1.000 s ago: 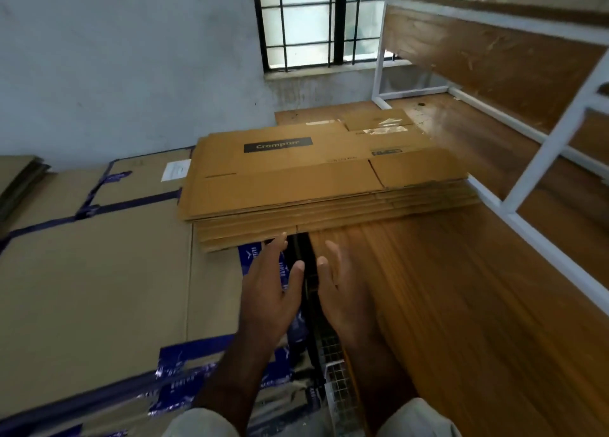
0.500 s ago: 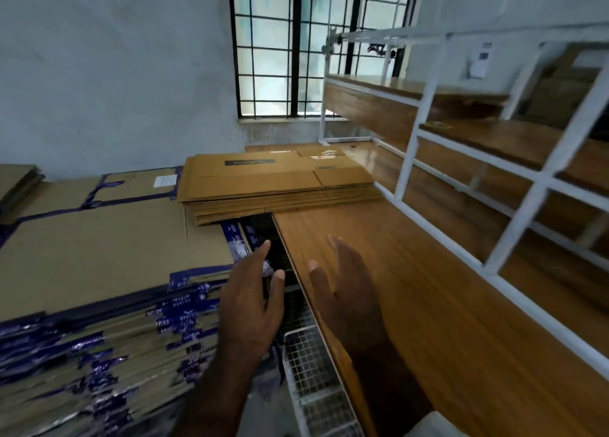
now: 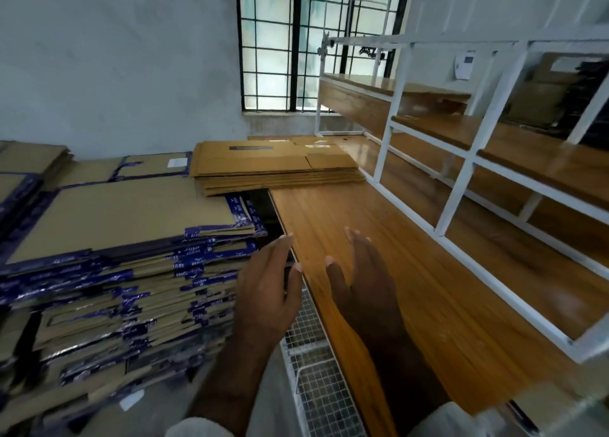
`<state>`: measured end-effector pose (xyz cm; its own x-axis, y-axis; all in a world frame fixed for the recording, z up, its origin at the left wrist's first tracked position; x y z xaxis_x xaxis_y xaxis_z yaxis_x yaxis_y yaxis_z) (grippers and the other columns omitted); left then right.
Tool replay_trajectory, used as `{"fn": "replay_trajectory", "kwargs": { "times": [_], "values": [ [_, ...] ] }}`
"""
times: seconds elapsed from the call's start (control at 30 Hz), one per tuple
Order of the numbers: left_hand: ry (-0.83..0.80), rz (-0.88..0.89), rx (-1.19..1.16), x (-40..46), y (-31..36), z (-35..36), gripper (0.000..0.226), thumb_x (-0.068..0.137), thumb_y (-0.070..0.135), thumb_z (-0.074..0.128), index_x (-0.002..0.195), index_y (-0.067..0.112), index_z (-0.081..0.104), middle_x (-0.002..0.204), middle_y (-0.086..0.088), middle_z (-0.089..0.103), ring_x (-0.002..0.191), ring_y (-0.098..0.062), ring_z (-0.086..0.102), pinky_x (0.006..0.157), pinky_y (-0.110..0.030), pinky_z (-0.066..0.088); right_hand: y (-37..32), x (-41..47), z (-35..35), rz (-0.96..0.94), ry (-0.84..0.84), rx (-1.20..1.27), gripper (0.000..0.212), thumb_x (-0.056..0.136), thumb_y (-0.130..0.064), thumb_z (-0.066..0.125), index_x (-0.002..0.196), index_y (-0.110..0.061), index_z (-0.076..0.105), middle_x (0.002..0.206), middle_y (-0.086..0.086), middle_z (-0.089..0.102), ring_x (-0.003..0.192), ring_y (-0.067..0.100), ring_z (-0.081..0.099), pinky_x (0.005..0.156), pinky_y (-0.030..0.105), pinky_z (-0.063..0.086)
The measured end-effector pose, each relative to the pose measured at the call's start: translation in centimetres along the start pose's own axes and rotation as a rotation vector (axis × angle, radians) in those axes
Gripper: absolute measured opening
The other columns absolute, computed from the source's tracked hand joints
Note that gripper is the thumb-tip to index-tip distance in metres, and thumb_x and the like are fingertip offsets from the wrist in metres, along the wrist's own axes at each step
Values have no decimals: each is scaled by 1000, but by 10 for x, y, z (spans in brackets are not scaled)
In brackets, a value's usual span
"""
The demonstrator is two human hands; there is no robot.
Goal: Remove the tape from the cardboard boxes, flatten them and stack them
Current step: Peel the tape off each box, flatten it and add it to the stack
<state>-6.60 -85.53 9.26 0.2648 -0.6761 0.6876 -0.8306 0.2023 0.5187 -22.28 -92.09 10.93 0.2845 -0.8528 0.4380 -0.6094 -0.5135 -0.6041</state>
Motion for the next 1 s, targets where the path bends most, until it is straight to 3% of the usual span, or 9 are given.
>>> {"fn": "replay_trajectory", "kwargs": {
  "times": [0.23,0.37,0.47,0.6,0.83,1.0],
  "values": [
    [25,-72,64,-90,54,-13,47,102,30,49,143,7,56,137,-10,61,126,-27,58,97,-49,51,13,-97,-31,-46,-73,-27,71,98,-52,45,156,-12,38,157,12,45,147,28,39,115,52,40],
    [-22,-110,112,-165,68,-32,46,101,25,55,143,5,56,137,-13,61,127,-30,59,98,-50,51,15,-162,-20,-34,-171,49,70,100,-51,48,157,-11,38,157,13,45,146,30,40,118,44,37],
    [-51,-232,197,-218,60,-67,48,101,29,53,143,7,56,137,-12,61,126,-31,60,97,-50,52,-3,-207,3,-66,-276,111,72,96,-52,49,154,-10,43,151,13,51,141,30,45,115,35,35],
    [-28,-364,306,-266,43,-127,47,100,31,53,141,9,57,133,-13,63,121,-33,62,95,-49,53,-40,-251,31,-131,-392,141,72,95,-54,49,156,-15,38,155,8,47,143,27,42,113,52,42],
    [-27,-584,401,-358,-5,-211,51,97,43,44,136,14,58,132,-8,63,119,-33,61,89,-54,53,-94,-314,98,-190,-557,118,69,99,-51,54,157,-15,37,156,6,46,146,27,39,112,53,40],
    [-157,-731,422,-457,-65,-250,51,96,46,42,136,16,58,132,-7,63,114,-31,63,87,-50,54,-96,-382,189,-79,-680,36,69,98,-47,62,154,-14,40,152,10,48,141,30,44,108,55,44]
  ]
}}
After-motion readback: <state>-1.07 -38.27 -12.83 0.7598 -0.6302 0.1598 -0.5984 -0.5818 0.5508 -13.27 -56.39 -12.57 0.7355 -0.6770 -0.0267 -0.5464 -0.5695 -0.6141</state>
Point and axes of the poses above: each hand's wrist, its own x-axis towards the middle knuckle, its own z-axis out of the palm, y = z × x, the point moved 6 cm from there along x, towards the middle knuckle
